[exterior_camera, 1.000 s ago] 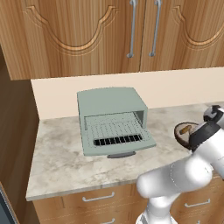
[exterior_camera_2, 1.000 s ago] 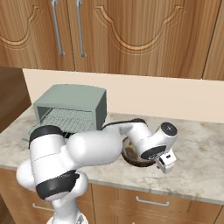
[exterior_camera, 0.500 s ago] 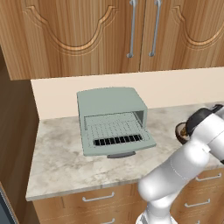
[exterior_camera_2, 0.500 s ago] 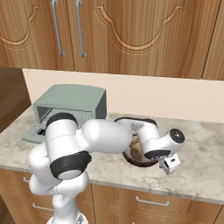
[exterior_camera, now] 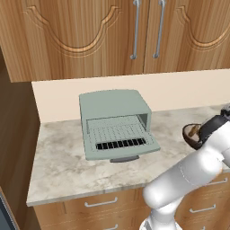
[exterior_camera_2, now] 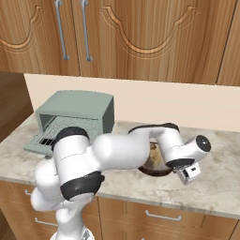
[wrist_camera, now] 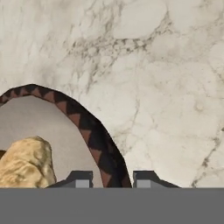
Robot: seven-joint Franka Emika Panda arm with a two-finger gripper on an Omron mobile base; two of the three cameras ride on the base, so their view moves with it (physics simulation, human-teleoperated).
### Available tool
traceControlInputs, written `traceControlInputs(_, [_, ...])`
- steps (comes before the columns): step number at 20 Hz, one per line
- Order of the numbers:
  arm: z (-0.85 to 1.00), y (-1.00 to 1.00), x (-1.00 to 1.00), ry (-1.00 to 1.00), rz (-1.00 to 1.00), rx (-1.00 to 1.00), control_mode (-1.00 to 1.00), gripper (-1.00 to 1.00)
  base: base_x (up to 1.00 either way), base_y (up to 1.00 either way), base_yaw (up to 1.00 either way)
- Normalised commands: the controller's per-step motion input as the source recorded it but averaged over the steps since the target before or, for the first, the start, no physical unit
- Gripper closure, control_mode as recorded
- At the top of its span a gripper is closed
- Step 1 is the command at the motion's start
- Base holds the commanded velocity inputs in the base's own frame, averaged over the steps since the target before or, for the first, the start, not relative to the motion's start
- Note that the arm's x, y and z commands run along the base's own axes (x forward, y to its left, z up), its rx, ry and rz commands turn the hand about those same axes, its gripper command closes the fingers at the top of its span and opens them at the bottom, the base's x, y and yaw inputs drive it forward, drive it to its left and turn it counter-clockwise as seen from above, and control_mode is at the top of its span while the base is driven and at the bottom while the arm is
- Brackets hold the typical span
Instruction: Pick up the heated bread from the toaster oven and place it in the bowl. Then move the bread bowl to the dining counter.
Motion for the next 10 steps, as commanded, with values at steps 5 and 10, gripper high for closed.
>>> traceControlInputs(5, [0.68, 0.7, -0.48, -0.08, -0.2, 0.0, -1.0, 1.0, 0.0, 0.0, 0.0])
traceControlInputs(10, [0.64, 1.0, -0.39, -0.05, -0.14, -0.02, -1.0, 1.0, 0.0, 0.0, 0.0])
